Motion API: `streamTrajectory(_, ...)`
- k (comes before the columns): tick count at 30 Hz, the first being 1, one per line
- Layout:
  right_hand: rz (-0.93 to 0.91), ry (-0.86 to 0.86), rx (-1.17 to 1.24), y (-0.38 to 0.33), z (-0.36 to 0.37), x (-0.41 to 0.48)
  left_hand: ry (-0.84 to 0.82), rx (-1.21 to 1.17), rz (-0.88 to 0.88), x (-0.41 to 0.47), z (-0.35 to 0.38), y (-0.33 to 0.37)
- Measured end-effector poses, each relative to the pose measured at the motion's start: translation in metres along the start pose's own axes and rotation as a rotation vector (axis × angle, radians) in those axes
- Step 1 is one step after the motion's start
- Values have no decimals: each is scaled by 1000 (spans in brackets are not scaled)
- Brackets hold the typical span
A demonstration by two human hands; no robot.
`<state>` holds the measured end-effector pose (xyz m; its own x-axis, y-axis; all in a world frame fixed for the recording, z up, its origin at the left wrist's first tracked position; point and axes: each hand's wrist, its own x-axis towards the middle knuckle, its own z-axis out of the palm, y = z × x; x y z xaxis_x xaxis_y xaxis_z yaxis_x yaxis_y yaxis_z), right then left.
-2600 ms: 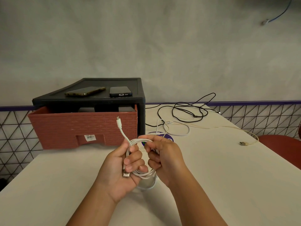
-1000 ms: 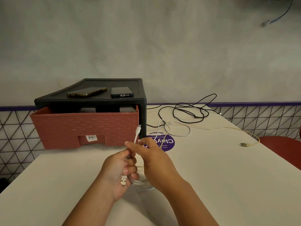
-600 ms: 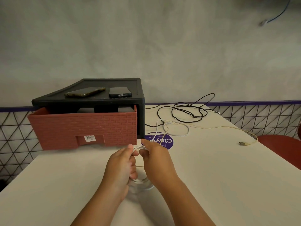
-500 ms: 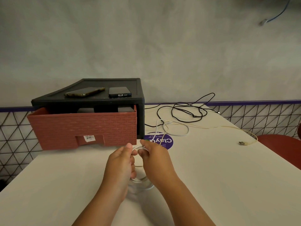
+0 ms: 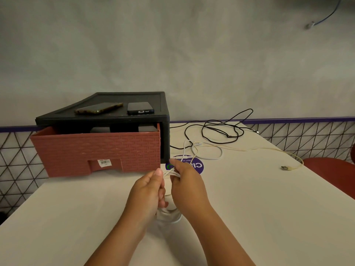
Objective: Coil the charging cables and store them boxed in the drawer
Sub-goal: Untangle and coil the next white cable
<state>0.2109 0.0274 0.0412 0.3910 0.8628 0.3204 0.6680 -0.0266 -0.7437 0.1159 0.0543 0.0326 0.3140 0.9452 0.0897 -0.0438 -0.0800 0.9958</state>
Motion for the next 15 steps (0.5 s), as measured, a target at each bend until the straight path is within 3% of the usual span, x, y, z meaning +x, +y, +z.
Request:
streamTrajectory(6,-61,-24,-16,-2,-1,-3,-121,-206,-165,-4,-4,8)
streamTrajectory(10,-46,-95,-19,0,-1,-3,-81,-126,-93,-5,-2,7)
streamTrajectory(15,81,-214,198,0,-4,0,13,-65,-5,-1,-2,2)
